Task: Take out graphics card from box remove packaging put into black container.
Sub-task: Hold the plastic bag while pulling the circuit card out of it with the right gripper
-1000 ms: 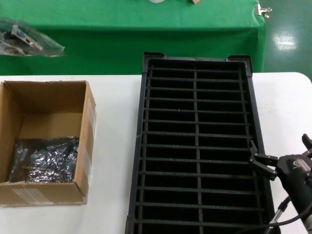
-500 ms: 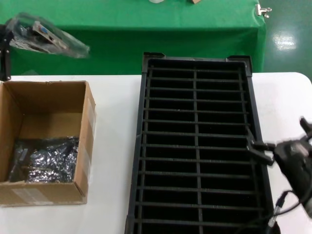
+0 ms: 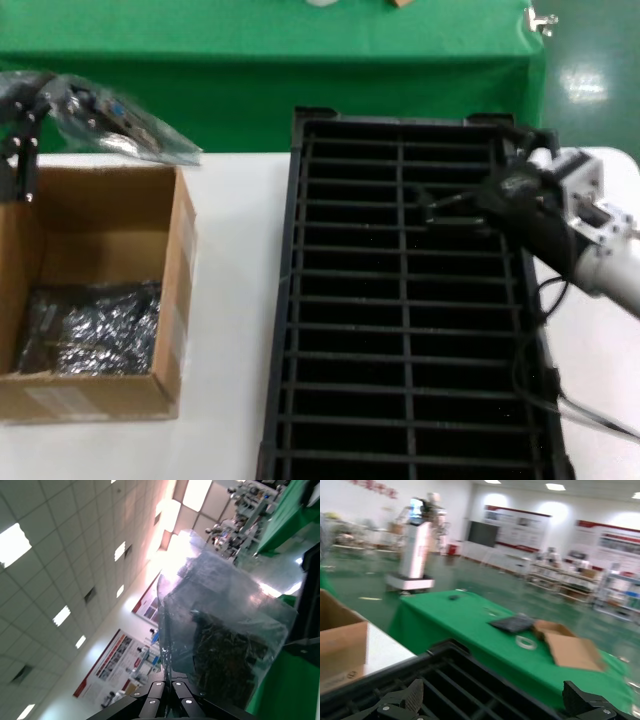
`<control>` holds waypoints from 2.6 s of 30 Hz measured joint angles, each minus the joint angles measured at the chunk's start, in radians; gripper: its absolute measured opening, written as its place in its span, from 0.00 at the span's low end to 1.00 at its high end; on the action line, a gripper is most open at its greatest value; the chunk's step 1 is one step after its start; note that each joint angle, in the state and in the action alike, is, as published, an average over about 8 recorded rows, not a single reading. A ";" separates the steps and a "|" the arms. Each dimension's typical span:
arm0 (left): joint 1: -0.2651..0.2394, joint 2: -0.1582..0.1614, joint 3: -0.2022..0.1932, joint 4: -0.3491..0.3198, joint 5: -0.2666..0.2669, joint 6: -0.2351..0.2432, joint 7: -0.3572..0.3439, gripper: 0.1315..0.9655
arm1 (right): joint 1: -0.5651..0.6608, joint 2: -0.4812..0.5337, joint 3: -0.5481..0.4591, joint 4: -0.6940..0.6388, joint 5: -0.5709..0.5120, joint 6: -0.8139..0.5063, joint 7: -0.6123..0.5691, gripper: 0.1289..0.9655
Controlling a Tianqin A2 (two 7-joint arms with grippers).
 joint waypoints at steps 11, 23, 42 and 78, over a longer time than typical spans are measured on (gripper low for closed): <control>0.030 0.008 -0.004 0.007 -0.004 0.048 0.062 0.01 | 0.310 -0.247 0.090 -0.490 0.033 -0.444 -0.245 0.98; 0.044 0.050 -0.002 0.003 0.000 0.042 0.114 0.01 | 0.560 -0.469 0.253 -1.044 0.062 -0.777 -0.551 0.84; -0.083 0.144 0.004 0.158 0.022 0.013 0.351 0.01 | 0.649 -0.552 0.384 -1.246 0.008 -0.917 -0.663 0.46; -0.223 0.198 -0.015 0.351 0.030 -0.091 0.481 0.01 | 0.610 -0.568 0.458 -1.237 -0.041 -0.960 -0.667 0.01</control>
